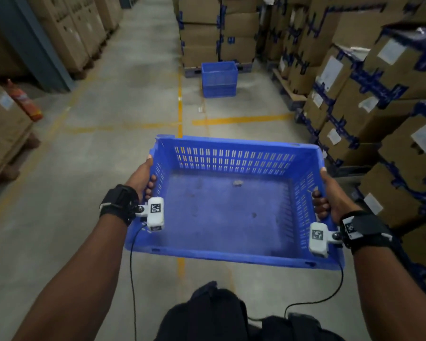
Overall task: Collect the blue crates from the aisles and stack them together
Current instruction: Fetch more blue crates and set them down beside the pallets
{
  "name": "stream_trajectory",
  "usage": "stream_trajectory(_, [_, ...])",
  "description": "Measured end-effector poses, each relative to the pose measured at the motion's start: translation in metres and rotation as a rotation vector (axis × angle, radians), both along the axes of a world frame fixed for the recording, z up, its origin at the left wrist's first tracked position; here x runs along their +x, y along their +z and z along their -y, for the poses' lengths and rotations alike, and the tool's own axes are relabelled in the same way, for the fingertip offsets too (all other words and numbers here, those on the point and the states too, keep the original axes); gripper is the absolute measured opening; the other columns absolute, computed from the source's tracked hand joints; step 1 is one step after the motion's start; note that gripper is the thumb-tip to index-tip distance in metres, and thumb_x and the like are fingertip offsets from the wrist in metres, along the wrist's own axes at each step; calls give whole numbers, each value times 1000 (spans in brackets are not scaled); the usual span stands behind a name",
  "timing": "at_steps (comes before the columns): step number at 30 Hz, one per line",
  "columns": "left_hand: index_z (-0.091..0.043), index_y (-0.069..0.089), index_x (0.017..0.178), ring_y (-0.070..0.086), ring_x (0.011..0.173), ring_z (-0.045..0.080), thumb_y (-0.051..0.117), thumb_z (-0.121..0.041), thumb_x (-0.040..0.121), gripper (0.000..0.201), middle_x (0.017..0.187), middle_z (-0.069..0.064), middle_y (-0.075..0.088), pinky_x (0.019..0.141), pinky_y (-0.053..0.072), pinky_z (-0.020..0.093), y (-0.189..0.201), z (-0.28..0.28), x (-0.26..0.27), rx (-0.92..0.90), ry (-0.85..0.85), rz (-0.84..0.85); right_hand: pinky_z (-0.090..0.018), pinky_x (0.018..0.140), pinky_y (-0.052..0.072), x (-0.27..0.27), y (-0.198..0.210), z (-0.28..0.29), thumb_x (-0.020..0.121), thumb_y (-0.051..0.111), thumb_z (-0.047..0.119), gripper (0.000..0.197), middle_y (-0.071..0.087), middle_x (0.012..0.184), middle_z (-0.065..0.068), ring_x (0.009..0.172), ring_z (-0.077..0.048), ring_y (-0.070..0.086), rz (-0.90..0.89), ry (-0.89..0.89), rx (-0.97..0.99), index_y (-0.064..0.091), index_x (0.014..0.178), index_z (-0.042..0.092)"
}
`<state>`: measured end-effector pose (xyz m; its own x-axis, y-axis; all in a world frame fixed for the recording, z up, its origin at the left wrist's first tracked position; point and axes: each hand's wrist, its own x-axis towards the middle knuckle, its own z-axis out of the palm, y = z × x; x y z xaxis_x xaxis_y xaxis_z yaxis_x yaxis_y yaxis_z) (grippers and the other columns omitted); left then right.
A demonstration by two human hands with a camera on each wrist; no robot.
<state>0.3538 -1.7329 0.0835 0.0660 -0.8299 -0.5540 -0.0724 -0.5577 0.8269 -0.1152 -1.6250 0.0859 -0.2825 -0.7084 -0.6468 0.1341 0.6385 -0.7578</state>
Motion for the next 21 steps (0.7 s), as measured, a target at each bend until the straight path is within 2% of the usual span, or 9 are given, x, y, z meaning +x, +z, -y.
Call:
stream_trajectory(4, [-22,38,64,17,36,11,36,-83,86,65,53,-4,27,36,14,16,20,95,-13,38,-20,58,-19,39,15,-4,14,82,73,40,94,73,20,48,5,35,-11,16,-1,-41,35,33,66,22])
stream_trajectory(9, [-22,38,66,18,34,10,35,-83,87,64,53,-5,27,35,14,14,9,231,-19,39,-34,36,-17,36,14,-13,5,210,76,38,91,71,20,46,6,34,-11,14,-2,-53,41,32,66,22])
stream_trajectory(13, [-23,40,69,18,36,9,34,-83,87,63,60,-4,27,34,14,15,-8,348,-30,22,-21,-1,-20,35,14,-26,-8,331,80,37,90,70,19,48,5,36,-11,14,26,-18,38,32,67,21])
stream_trajectory(18, [-22,38,65,18,34,10,34,-85,85,66,52,-4,26,35,14,15,-7,480,-48,46,7,-3,-19,37,15,-45,-8,487,80,37,89,70,20,48,5,36,-11,15,9,11,15,33,66,21])
stream_trajectory(21, [-21,38,63,17,34,12,34,-85,85,67,51,-3,26,37,14,17,4,548,-52,86,80,38,-17,38,16,-47,4,578,79,37,90,71,21,46,4,34,-12,15,-28,27,56,33,65,21])
